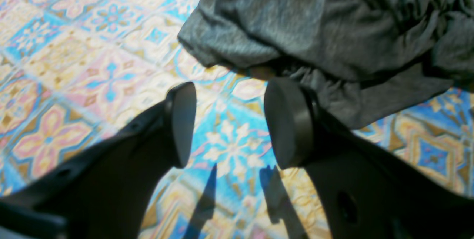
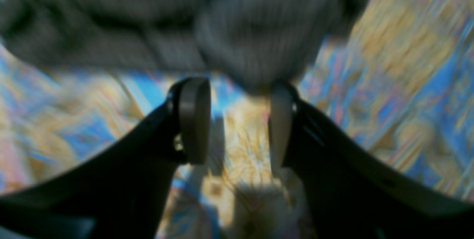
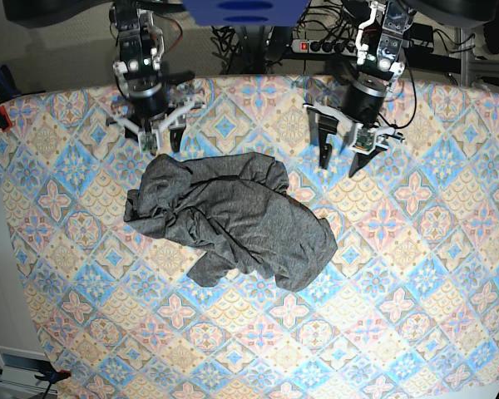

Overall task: Layout the t-shirt on the table in an organized manner, then fold the t-shirt properly
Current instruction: 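Grasp a shirt edge with the right gripper and drag it outward, then grasp the shirt with the left gripper and pull it away from the right gripper, then regrasp the shirt with the left gripper and stretch it taut, then release and move the left gripper to the shirt's other corner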

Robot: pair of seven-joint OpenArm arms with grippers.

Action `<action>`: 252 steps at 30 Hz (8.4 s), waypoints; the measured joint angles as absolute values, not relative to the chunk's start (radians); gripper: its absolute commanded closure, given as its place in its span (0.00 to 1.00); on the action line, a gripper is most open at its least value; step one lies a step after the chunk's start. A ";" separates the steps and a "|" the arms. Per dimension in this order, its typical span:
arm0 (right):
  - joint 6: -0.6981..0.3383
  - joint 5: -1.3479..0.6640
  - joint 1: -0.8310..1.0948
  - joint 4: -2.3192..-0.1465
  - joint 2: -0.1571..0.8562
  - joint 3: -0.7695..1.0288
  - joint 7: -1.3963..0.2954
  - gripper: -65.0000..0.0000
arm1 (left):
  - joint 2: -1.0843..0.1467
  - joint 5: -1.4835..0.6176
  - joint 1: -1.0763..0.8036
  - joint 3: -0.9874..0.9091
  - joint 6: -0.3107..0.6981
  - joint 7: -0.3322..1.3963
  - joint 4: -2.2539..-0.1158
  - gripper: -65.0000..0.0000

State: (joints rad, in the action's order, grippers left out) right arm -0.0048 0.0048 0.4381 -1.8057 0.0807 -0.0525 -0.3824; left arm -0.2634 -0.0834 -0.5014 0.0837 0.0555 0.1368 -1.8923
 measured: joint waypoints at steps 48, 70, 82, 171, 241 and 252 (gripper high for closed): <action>-0.008 0.004 0.091 -1.645 0.111 0.430 -0.360 1.00 | -0.258 -0.082 -0.482 0.065 0.056 0.134 -1.842 0.51; 0.039 0.001 0.084 -1.588 0.100 0.694 -0.360 0.96 | -0.255 0.102 -0.334 0.284 0.067 0.314 -1.765 0.51; 0.051 0.002 0.095 -1.669 0.103 0.698 -0.366 0.58 | -0.197 0.105 -0.154 0.287 0.062 0.307 -1.771 0.50; 0.048 0.001 0.158 -1.734 0.103 0.695 -0.353 0.58 | -0.347 0.109 -0.565 0.167 0.120 0.625 -1.975 0.86; 0.049 0.004 0.191 -1.761 0.103 0.651 -0.360 0.58 | -0.330 0.107 0.046 -0.244 0.219 0.545 -1.355 0.95; 0.046 0.002 0.235 -1.828 0.100 0.547 -0.363 0.58 | -0.252 0.115 -0.062 -0.284 0.227 0.557 -1.597 0.74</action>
